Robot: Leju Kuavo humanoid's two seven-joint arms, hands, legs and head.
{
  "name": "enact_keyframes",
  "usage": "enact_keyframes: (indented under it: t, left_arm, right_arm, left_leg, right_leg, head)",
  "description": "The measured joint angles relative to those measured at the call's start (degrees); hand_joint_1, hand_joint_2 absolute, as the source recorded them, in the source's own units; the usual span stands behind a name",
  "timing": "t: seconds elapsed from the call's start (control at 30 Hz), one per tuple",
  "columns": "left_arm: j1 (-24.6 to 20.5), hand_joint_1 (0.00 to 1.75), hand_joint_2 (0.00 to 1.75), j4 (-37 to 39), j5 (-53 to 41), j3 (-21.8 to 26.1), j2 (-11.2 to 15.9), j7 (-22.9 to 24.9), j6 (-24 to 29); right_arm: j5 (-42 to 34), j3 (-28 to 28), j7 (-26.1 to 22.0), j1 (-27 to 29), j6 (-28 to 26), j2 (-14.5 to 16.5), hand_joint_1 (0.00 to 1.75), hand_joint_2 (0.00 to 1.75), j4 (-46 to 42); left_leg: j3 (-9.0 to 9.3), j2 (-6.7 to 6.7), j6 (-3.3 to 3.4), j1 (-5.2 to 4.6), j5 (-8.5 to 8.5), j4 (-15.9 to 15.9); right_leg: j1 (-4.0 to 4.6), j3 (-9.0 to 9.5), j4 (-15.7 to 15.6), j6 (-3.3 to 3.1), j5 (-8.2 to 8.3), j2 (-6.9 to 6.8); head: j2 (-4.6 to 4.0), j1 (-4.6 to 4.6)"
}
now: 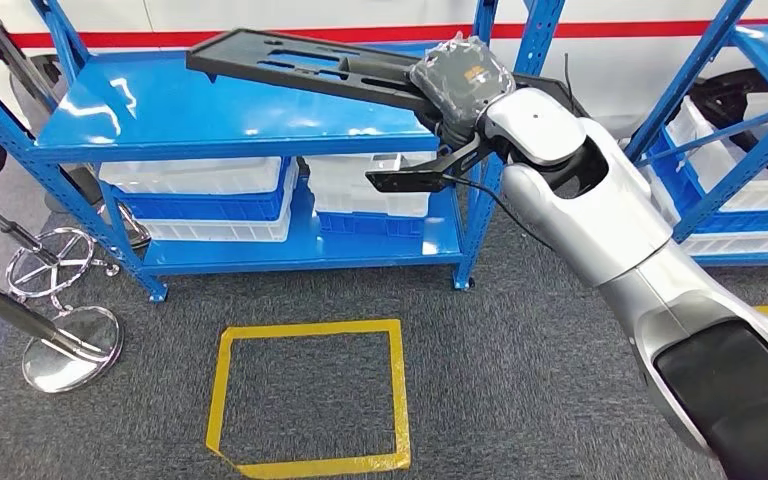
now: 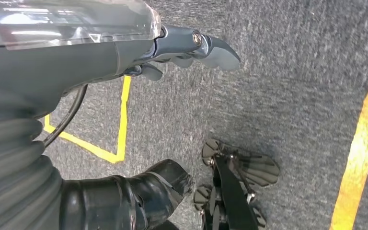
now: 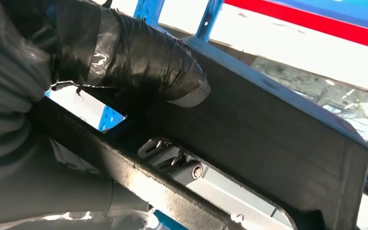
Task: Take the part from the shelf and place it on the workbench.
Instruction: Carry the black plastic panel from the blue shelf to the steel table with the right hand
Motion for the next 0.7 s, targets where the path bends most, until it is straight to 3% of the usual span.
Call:
enact_keyframes:
  t: [0.1, 0.17, 0.27, 0.33, 0.37, 0.43, 0.5, 0.63, 0.7]
  left_arm:
    - [-0.05, 0.0, 1.75, 0.01, -0.17, 0.01, -0.14, -0.25, -0.21]
    - [-0.01, 0.0, 1.75, 0.01, -0.24, 0.02, -0.2, -0.27, -0.25]
    - [0.05, 0.0, 1.75, 0.03, -0.39, 0.05, -0.28, -0.27, -0.25]
    - [0.03, 0.0, 1.75, 0.03, -0.48, 0.1, -0.28, -0.26, -0.25]
    - [0.02, 0.0, 1.75, 0.03, -0.54, 0.12, -0.27, -0.25, -0.24]
    - [0.0, 0.0, 1.75, 0.03, -0.74, 0.15, -0.26, -0.17, -0.16]
    - [-0.03, 0.0, 1.75, 0.03, -0.96, 0.16, -0.26, -0.19, -0.04]
    - [-0.07, 0.0, 1.75, 0.03, -1.08, 0.19, -0.28, -0.09, 0.21]
    - [-0.06, 0.0, 1.75, 0.03, -1.15, 0.21, -0.34, 0.03, 0.24]
  right_arm:
    - [-0.16, 0.0, 0.04, 0.17, -0.07, -0.03, 1.75, 1.75, -0.03]
    - [-0.18, 0.0, 0.14, 0.16, -0.09, -0.05, 1.75, 1.75, -0.07]
    - [-0.3, 0.0, 0.19, 0.29, -0.15, -0.04, 1.75, 1.75, -0.09]
    - [-0.45, 0.0, 0.17, 0.62, -0.17, -0.04, 1.75, 1.75, -0.08]
    - [-0.53, 0.0, 0.16, 0.75, -0.19, -0.04, 1.75, 1.75, -0.08]
    - [-0.74, 0.0, 0.18, 0.85, -0.3, -0.04, 1.75, 1.75, -0.09]
    - [-0.88, 0.0, 0.25, 0.83, -0.55, -0.09, 1.75, 1.75, -0.09]
    - [-0.96, 0.0, 0.37, 0.89, -0.91, -0.24, 1.75, 1.75, -0.1]
    - [-0.88, 0.0, 0.57, 0.89, -1.14, -0.38, 1.75, 1.75, -0.11]
  left_leg:
    - [-0.24, -0.05, -0.73, -0.01, -0.04, 0.03]
    - [-1.16, -0.06, -1.3, 0.09, -1.71, 2.16]
    - [-5.43, -0.03, -1.97, 0.34, -6.98, 12.04]
    - [-6.81, -0.03, -2.11, 0.37, -7.82, 15.49]
    - [-6.01, -0.02, -2.06, 0.37, -6.68, 14.12]
    - [-2.14, -0.03, -1.71, 0.36, -3.23, 6.78]
    - [0.68, -0.08, -1.28, 0.12, -1.48, 1.14]
    - [0.88, -0.1, -0.09, -0.01, -0.71, -0.22]
    - [0.87, 0.05, 0.63, 0.22, -0.13, -0.71]
  right_leg:
    - [-0.02, 0.18, -0.82, -0.7, -0.09, 0.02]
    - [-0.31, 0.4, -1.36, -1.35, 0.27, -0.02]
    - [-0.25, 0.34, -1.39, -1.83, 0.58, -0.06]
    - [-0.18, 0.06, -1.08, -1.85, 0.59, -0.05]
    - [-0.18, -0.07, -0.92, -1.84, 0.58, -0.03]
    - [-0.17, -0.22, -0.71, -1.73, 0.5, 0.03]
    - [-0.05, -0.47, -0.61, -1.32, 0.53, 0.08]
    - [-0.02, -0.88, -0.58, -0.01, 0.73, 0.07]
    - [-0.05, -2.09, 2.31, 0.4, -1.5, 0.04]
  head:
    - [0.0, -0.01]
    - [0.0, -0.03]
    - [0.0, -0.04]
    - [0.0, -0.05]
    - [-0.01, -0.05]
    - [0.0, -0.05]
    - [0.0, -0.04]
    - [-0.01, -0.02]
    - [0.0, -0.01]
